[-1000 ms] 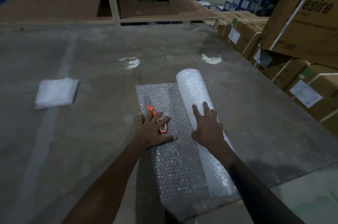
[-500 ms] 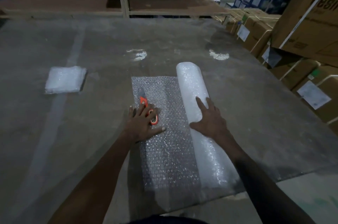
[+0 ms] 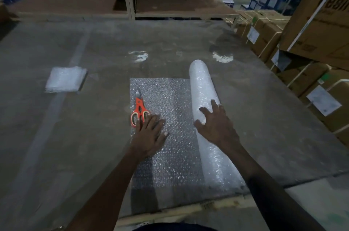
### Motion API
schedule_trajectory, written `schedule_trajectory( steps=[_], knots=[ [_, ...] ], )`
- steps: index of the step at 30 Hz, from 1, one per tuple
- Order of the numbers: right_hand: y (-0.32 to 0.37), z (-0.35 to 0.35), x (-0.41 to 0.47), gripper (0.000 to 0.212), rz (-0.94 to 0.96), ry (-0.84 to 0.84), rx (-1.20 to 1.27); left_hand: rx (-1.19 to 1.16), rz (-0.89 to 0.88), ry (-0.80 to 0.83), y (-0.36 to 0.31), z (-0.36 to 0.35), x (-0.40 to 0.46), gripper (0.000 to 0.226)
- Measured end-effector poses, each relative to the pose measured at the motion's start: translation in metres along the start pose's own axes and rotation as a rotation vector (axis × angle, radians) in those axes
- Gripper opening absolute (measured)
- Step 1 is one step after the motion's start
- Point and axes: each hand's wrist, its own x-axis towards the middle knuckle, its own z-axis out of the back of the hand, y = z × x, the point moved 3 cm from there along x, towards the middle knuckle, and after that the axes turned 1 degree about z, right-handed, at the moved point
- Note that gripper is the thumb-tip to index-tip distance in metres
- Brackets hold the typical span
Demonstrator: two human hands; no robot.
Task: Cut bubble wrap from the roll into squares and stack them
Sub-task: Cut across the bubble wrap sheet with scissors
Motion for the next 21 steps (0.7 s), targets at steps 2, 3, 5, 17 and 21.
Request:
schedule_trajectory(
  steps=[2, 3, 5, 17, 21],
  knots=[
    [-0.005, -0.002, 0.001, 0.076, -0.008, 0.040, -0.021, 0.004, -0.016, -0.002, 0.002, 0.000, -0.001, 0.080],
    [-0.009, -0.003, 0.001, 0.080, -0.012, 0.059, -0.026, 0.008, -0.020, 0.000, 0.002, 0.000, -0.001, 0.081],
    [-0.018, -0.001, 0.003, 0.085, -0.037, 0.056, -0.031, 0.015, -0.021, -0.001, 0.002, 0.001, -0.001, 0.081],
    [-0.039, -0.012, -0.007, 0.097, -0.077, 0.069, -0.131, -0.009, -0.008, 0.018, 0.004, -0.002, -0.002, 0.074],
    [-0.044, -0.007, -0.007, 0.097, -0.091, 0.088, -0.085, -0.029, -0.012, 0.031, 0.005, -0.002, -0.002, 0.073]
  ],
)
